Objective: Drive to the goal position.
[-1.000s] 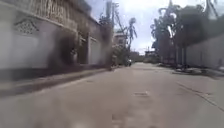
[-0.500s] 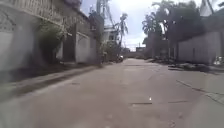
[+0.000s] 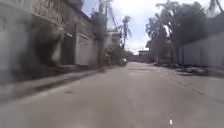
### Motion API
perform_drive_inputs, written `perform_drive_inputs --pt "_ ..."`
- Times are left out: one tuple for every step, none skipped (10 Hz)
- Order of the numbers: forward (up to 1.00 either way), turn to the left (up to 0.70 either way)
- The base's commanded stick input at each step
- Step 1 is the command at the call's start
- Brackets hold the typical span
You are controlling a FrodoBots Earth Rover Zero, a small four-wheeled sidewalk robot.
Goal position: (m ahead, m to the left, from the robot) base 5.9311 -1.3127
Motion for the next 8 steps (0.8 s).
perform_drive_inputs --pt "1.00 0.00" --pt "1.00 0.00" --pt "1.00 0.00" --pt "1.00 -0.05" --pt "1.00 -0.13" --pt "1.00 -0.37" --pt "1.00 -0.40" --pt "1.00 -0.39"
